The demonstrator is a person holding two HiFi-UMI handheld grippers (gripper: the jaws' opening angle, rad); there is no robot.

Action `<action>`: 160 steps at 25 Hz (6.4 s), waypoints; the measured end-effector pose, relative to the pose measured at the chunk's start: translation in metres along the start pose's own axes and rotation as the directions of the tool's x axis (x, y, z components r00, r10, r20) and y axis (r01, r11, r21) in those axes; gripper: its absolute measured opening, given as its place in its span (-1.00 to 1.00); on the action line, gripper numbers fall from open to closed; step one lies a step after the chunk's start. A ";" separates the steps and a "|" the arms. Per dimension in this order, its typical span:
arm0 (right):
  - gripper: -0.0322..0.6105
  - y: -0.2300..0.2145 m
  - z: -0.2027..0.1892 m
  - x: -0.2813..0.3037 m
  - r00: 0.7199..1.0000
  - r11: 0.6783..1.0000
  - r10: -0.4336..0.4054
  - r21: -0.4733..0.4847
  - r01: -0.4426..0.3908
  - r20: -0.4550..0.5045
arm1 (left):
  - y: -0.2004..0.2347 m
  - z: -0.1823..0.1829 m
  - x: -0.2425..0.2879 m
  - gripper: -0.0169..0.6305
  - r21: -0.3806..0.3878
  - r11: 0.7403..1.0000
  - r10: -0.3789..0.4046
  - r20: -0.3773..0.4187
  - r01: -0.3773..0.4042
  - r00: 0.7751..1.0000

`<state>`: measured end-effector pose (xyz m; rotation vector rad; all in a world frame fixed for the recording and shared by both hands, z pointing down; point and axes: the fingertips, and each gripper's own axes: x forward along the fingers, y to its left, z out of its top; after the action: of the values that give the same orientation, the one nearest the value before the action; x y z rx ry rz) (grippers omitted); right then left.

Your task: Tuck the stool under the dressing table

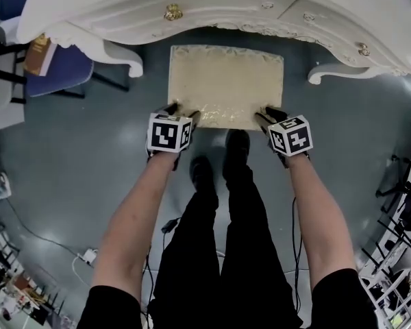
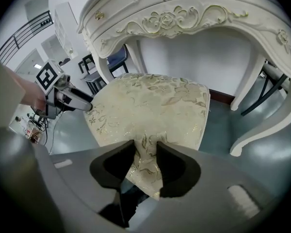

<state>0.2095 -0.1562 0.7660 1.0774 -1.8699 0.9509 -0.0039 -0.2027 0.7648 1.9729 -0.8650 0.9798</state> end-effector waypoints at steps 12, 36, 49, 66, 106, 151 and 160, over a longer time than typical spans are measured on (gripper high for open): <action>-0.43 -0.060 0.070 0.011 0.991 0.995 -0.043 -0.085 0.054 0.124 | 0.010 0.078 0.022 -0.02 0.000 1.000 0.003 0.083 -0.003 0.997; -0.52 -0.119 0.094 0.010 0.976 0.962 -0.183 -0.183 0.202 0.118 | 0.010 0.164 0.044 -0.20 0.005 0.999 0.049 0.210 -0.052 0.976; -0.54 -0.121 0.101 0.016 0.979 0.970 -0.154 -0.168 0.176 0.135 | 0.017 0.130 0.057 -0.36 0.048 0.984 0.162 0.151 -0.171 0.975; -0.59 -0.138 0.133 0.029 0.972 0.960 -0.117 -0.229 0.163 0.205 | 0.016 0.148 0.059 -0.38 0.049 0.995 0.071 0.203 -0.083 0.977; -0.89 0.118 0.048 -0.230 0.984 0.998 0.012 -0.066 0.000 0.177 | -0.169 0.131 -0.293 -0.79 0.323 0.946 -0.127 0.386 -0.006 0.914; -0.89 0.046 0.232 -0.547 0.652 0.956 0.267 -0.282 -0.084 0.710 | -0.289 0.290 -0.452 -0.90 0.106 0.985 0.027 0.678 -0.135 0.734; -0.89 0.061 0.286 -0.600 0.522 0.953 0.292 -0.288 -0.091 0.802 | -0.278 0.343 -0.506 -0.90 0.129 0.974 0.028 0.750 -0.188 0.661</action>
<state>0.2953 -0.1821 0.1046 1.3384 -2.8627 0.2741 0.0953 -0.2390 0.1020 2.5701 -1.3812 0.2609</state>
